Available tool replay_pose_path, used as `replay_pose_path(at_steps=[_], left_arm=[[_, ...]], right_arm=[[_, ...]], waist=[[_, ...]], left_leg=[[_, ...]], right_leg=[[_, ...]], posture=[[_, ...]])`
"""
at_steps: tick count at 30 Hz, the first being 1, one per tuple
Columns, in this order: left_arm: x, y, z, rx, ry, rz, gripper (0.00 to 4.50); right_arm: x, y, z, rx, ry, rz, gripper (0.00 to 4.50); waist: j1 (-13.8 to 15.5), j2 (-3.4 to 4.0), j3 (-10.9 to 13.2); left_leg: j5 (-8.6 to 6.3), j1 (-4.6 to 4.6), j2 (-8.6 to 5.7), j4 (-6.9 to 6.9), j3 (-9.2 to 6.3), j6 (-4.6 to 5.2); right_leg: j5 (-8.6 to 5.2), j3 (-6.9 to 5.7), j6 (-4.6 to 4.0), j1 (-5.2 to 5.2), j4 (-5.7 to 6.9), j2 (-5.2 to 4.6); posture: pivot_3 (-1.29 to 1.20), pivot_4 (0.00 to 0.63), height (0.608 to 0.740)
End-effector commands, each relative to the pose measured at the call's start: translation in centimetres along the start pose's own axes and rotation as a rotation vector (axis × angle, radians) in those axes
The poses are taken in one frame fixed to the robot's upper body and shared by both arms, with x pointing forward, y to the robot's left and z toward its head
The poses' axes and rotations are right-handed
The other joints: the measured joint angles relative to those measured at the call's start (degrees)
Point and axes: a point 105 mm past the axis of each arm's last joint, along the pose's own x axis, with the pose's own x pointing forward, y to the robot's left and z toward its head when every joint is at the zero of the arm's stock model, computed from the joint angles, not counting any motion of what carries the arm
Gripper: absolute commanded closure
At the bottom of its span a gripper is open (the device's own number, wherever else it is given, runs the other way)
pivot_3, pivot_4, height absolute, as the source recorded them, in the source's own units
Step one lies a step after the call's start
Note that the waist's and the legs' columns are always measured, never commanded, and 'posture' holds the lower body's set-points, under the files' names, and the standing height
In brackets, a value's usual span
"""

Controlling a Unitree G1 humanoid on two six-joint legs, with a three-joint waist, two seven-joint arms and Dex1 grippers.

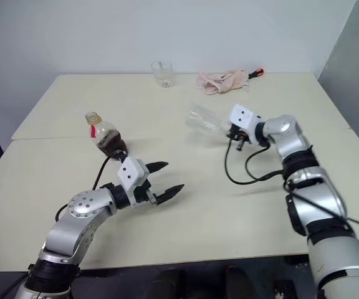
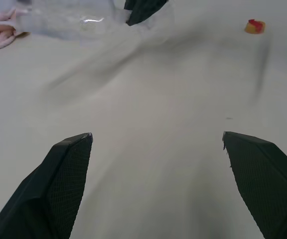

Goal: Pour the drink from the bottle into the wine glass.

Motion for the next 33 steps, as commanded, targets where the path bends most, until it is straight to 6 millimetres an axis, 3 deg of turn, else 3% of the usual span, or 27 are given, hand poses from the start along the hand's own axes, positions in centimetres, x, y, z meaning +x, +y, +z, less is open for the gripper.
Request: replay_pose_path(at_steps=[1,6,11,15,21,27,33], left_arm=[[-1.2,1.0,0.3,-0.002,-0.003,0.035,0.00],[-2.2,1.5,0.3,-0.010,0.009,0.035,0.00],[-2.9,2.0,1.4,-0.041,-0.036,0.038,0.00],[-4.0,2.9,2.3,-0.099,-0.075,0.084,0.00],[-4.3,2.6,1.9,-0.097,-0.043,0.078,0.00],[-3.7,2.6,2.2,-0.098,-0.049,0.066,0.00],[-4.0,3.1,2.0,-0.096,-0.042,0.076,0.00]], right_arm=[[1.2,0.9,3.4,0.257,-0.307,-0.096,4.39],[4.1,5.1,2.8,0.417,-0.394,-0.177,4.39],[6.3,9.0,1.9,0.425,-0.358,-0.157,4.39],[5.8,9.0,-0.2,0.429,-0.305,-0.182,4.39],[4.0,9.5,-3.8,0.365,-0.194,-0.160,4.39],[3.7,9.3,-3.8,0.348,-0.186,-0.159,4.39],[3.9,9.1,-3.7,0.336,-0.168,-0.147,4.39]], waist=[[-0.01,0.00,0.00],[0.18,0.04,0.01],[0.31,0.05,0.02],[0.17,0.04,0.01],[0.71,0.03,-0.05],[1.03,0.02,-0.06],[1.05,0.02,-0.06]], left_leg=[[0.00,0.00,0.03,0.00,0.01,0.00],[0.00,0.01,0.04,0.00,0.00,0.00],[0.00,0.04,-0.02,0.02,-0.01,-0.01],[0.00,0.07,-0.02,0.01,-0.02,-0.01],[-0.04,0.20,-0.04,0.02,-0.02,0.07],[-0.10,0.99,-0.03,-0.17,-0.04,0.14],[-0.09,0.99,-0.02,-0.21,-0.03,0.14]], right_leg=[[0.00,0.00,0.00,0.00,0.00,0.02],[0.00,0.01,0.00,-0.02,0.05,0.03],[0.00,0.04,0.00,-0.04,0.09,0.01],[-0.01,0.04,0.00,-0.04,0.11,0.03],[-0.01,0.05,0.01,0.14,0.06,0.00],[-0.05,0.04,-0.04,0.89,-0.08,0.02],[-0.05,0.05,-0.04,0.90,-0.12,0.03]], posture=[[0.00,0.150,0.740],[0.00,0.150,0.740],[0.00,0.150,0.740],[0.00,0.150,0.740],[0.00,0.150,0.740],[0.00,0.150,0.740],[0.00,0.150,0.740]])
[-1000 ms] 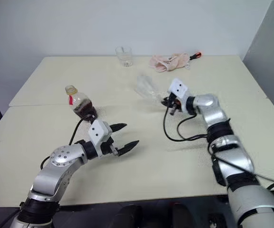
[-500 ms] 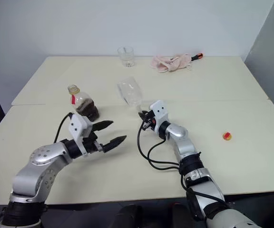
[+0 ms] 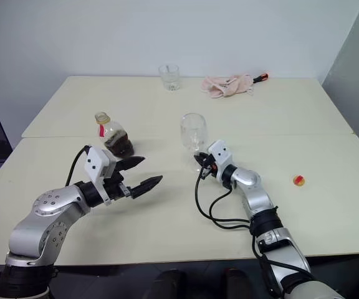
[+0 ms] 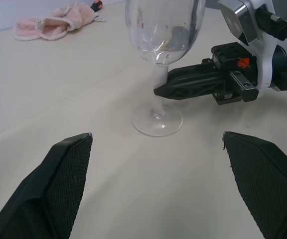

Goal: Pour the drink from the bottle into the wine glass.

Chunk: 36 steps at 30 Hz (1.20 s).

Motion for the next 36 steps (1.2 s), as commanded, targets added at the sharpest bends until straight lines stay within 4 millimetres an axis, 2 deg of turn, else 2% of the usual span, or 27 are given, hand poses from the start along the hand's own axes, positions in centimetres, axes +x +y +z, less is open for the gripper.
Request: replay_pose_path(at_steps=[1,4,6,7,10,12,16,17,24,27,30,32,34,36], left_arm=[[-0.2,0.2,1.0,0.034,-0.026,-0.001,0.00],[-0.6,0.9,0.7,0.011,-0.037,0.057,0.00],[-1.1,1.3,0.1,-0.019,-0.038,0.098,0.00],[-1.3,1.3,-0.2,-0.029,-0.036,0.108,0.00],[-3.0,1.9,-2.8,-0.077,-0.014,0.213,0.00],[-3.9,2.4,-3.7,-0.088,-0.019,0.280,0.00],[-5.3,4.0,-4.7,-0.075,-0.037,0.419,0.00],[-5.6,4.4,-4.8,-0.072,-0.043,0.446,0.00],[-8.0,6.4,-5.1,-0.071,-0.059,0.605,0.00],[-8.1,7.3,-4.8,-0.057,-0.067,0.636,0.00],[-7.8,8.0,-4.1,-0.040,-0.081,0.645,0.00],[-7.2,8.6,-3.6,-0.025,-0.083,0.644,0.00],[-6.6,9.1,-3.3,-0.020,-0.091,0.633,0.00],[-6.0,9.3,-2.9,0.000,-0.092,0.605,0.00]], right_arm=[[-0.3,-0.5,-1.6,0.004,0.091,-0.012,4.39],[-0.6,-0.8,-1.6,0.018,0.101,-0.006,4.39],[-0.8,-0.9,-1.6,0.024,0.107,-0.002,3.66],[-0.9,-0.9,-1.6,0.025,0.108,0.003,3.44],[-1.3,-0.9,-1.4,0.017,0.112,0.015,2.43],[-1.7,-0.8,-1.2,0.019,0.111,0.030,1.66],[-2.6,-0.1,-0.6,0.009,0.122,0.093,0.20],[-2.9,0.0,-0.3,0.009,0.122,0.106,0.03],[-9.3,0.4,4.5,0.035,0.189,0.272,0.03],[-11.1,-1.2,9.1,-0.001,0.167,0.253,0.03],[-11.5,-1.9,12.8,-0.034,0.129,0.244,0.03],[-10.9,-2.1,15.7,-0.071,0.081,0.240,0.03],[-9.8,-1.5,17.4,-0.086,0.058,0.262,0.03],[-9.0,-0.6,18.0,-0.110,0.056,0.297,0.03]], waist=[[0.00,0.00,0.00],[0.00,0.00,0.00],[0.03,0.00,0.00],[0.08,0.00,0.00],[0.12,0.02,0.02],[0.09,0.02,0.04],[0.30,0.02,0.04],[0.32,0.02,0.04],[0.73,0.04,0.07],[0.79,0.04,0.11],[0.66,0.04,0.11],[0.56,0.03,0.11],[0.53,0.02,0.11],[0.49,0.01,0.10]], left_leg=[[0.00,0.00,0.00,0.00,0.00,0.00],[0.00,0.00,0.00,-0.01,0.00,0.00],[0.00,0.00,0.00,-0.01,0.00,0.00],[0.00,-0.01,0.00,-0.01,0.00,0.00],[0.00,-0.09,0.00,-0.08,0.01,0.00],[-0.01,-0.10,0.00,-0.13,0.03,0.00],[-0.01,-0.09,0.08,-0.21,0.00,0.00],[-0.01,-0.08,0.08,-0.21,0.00,0.00],[-0.04,-0.23,0.08,-0.21,-0.03,0.00],[-0.05,-0.22,0.08,-0.24,-0.04,0.01],[-0.05,-0.25,0.12,-0.27,-0.02,0.01],[-0.05,-0.24,0.13,-0.34,-0.03,0.01],[-0.05,-0.25,0.13,-0.40,-0.01,0.01],[-0.05,-0.24,0.14,-0.42,-0.01,0.01]], right_leg=[[0.00,0.00,0.00,0.00,0.00,0.00],[0.00,0.01,0.00,0.00,-0.01,0.00],[0.00,0.00,0.00,0.00,-0.02,0.00],[0.00,0.00,0.00,0.00,-0.03,0.00],[0.00,0.02,0.00,-0.06,-0.17,-0.01],[0.00,0.05,0.00,-0.08,-0.23,-0.02],[0.01,-0.05,-0.01,-0.10,-0.21,0.02],[0.01,-0.05,-0.01,-0.10,-0.21,0.02],[0.06,-0.07,0.02,-0.06,-0.59,-0.01],[0.07,-0.10,0.01,-0.07,-0.63,-0.03],[0.07,-0.13,-0.01,-0.14,-0.63,-0.01],[0.08,-0.16,-0.02,-0.14,-0.63,0.00],[0.08,-0.16,-0.02,-0.19,-0.61,0.01],[0.09,-0.17,-0.03,-0.18,-0.61,0.02]], posture=[[0.00,0.150,0.740],[0.00,0.150,0.740],[0.00,0.150,0.740],[0.00,0.150,0.740],[0.00,0.150,0.740],[0.00,0.150,0.740],[0.00,0.150,0.740],[0.00,0.150,0.740],[0.00,0.150,0.740],[0.00,0.150,0.740],[0.00,0.150,0.740],[0.00,0.150,0.740],[0.00,0.150,0.740],[0.00,0.150,0.740]])
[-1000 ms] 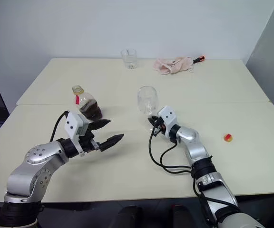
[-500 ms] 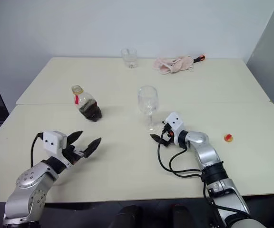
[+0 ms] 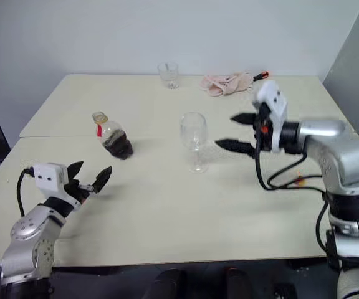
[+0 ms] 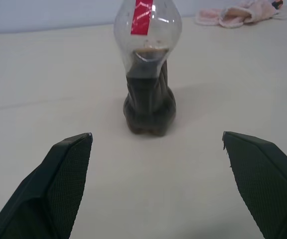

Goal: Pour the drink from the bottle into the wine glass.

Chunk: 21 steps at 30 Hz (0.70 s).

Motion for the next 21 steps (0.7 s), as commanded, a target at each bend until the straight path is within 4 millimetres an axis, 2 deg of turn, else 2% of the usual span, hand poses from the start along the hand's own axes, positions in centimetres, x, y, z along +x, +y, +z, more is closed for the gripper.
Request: replay_pose_path(at_steps=[1,5,21], left_arm=[[0.6,0.3,1.2,0.050,-0.033,-0.020,0.00],[1.3,0.6,1.9,0.075,-0.045,-0.027,0.00],[5.3,0.7,1.1,0.092,-0.011,-0.097,0.00]], right_arm=[[1.1,1.0,1.2,-0.032,-0.013,0.053,0.03],[1.6,1.5,1.7,-0.042,-0.024,0.084,0.03],[2.0,2.3,1.1,-0.080,0.011,0.103,0.03]], waist=[[-0.02,-0.03,-0.02],[0.02,-0.04,-0.01],[-0.01,-0.03,-0.01]], left_leg=[[0.00,-0.01,0.00,0.00,0.01,0.00],[0.00,-0.22,-0.03,0.04,0.03,0.00],[0.00,-0.47,-0.02,0.23,0.00,0.00]], right_leg=[[0.00,0.00,0.00,0.00,-0.01,0.00],[0.02,0.01,0.01,-0.14,-0.05,-0.05],[0.11,-0.03,-0.02,-0.38,0.04,-0.02]], posture=[[0.00,0.150,0.740],[0.00,0.150,0.740],[0.00,0.150,0.740]])
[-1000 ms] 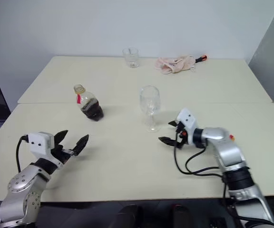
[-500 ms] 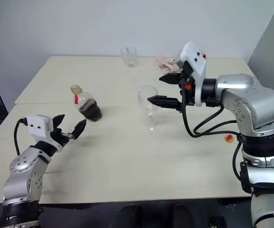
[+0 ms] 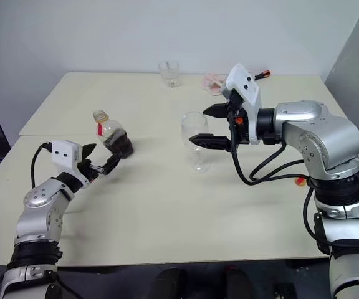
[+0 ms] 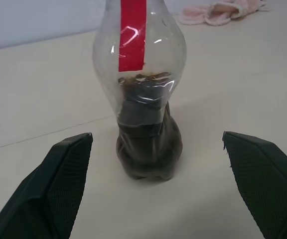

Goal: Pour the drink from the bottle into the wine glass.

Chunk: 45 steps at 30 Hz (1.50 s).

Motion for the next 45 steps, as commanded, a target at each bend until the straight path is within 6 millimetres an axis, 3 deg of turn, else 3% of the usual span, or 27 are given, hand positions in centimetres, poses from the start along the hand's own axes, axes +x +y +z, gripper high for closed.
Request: replay_pose_path(at_steps=[1,26,29,37,40,45], left_arm=[[0.8,0.3,1.2,0.034,-0.042,-0.001,0.00],[7.3,-1.3,1.5,0.026,-0.080,0.024,0.00],[7.4,-1.2,1.7,0.029,-0.091,0.025,0.61],[7.0,-0.8,1.9,0.040,-0.108,0.022,3.02],[6.9,-0.6,2.1,0.040,-0.119,0.019,3.50],[7.5,-1.1,4.2,0.058,-0.171,-0.030,3.63]], right_arm=[[-0.3,0.4,1.2,-0.062,-0.026,-0.004,0.03],[-1.1,0.0,1.2,-0.088,-0.009,-0.079,0.03],[-1.2,-0.1,1.1,-0.089,-0.002,-0.087,0.00],[-1.9,-0.2,0.8,-0.088,0.006,-0.120,0.00],[-2.2,-0.2,0.6,-0.085,0.013,-0.133,0.00],[-3.2,-0.3,0.2,-0.068,0.022,-0.181,0.00]], waist=[[-0.01,0.00,0.00],[-0.01,-0.02,0.00],[-0.01,-0.02,0.00],[-0.02,-0.02,0.00],[-0.02,-0.02,0.00],[-0.01,-0.03,0.01]], left_leg=[[0.00,-0.05,0.00,0.04,0.00,0.00],[0.00,-0.47,-0.02,0.36,0.00,0.00],[0.01,-0.47,-0.03,0.36,0.01,0.00],[0.01,-0.49,-0.03,0.38,0.00,-0.01],[0.01,-0.50,-0.03,0.38,0.00,-0.01],[0.01,-0.55,-0.03,0.40,-0.01,-0.01]], right_leg=[[0.00,-0.01,0.00,-0.05,0.01,0.00],[0.08,-0.05,0.11,-0.31,0.13,0.01],[0.08,-0.06,0.11,-0.32,0.14,0.01],[0.08,-0.06,0.11,-0.33,0.14,0.01],[0.08,-0.06,0.11,-0.33,0.14,0.01],[0.08,-0.07,0.11,-0.36,0.14,0.01]], posture=[[0.00,0.150,0.740],[0.00,0.150,0.740],[0.00,0.150,0.740],[0.00,0.150,0.740],[0.00,0.150,0.740],[0.00,0.150,0.740]])
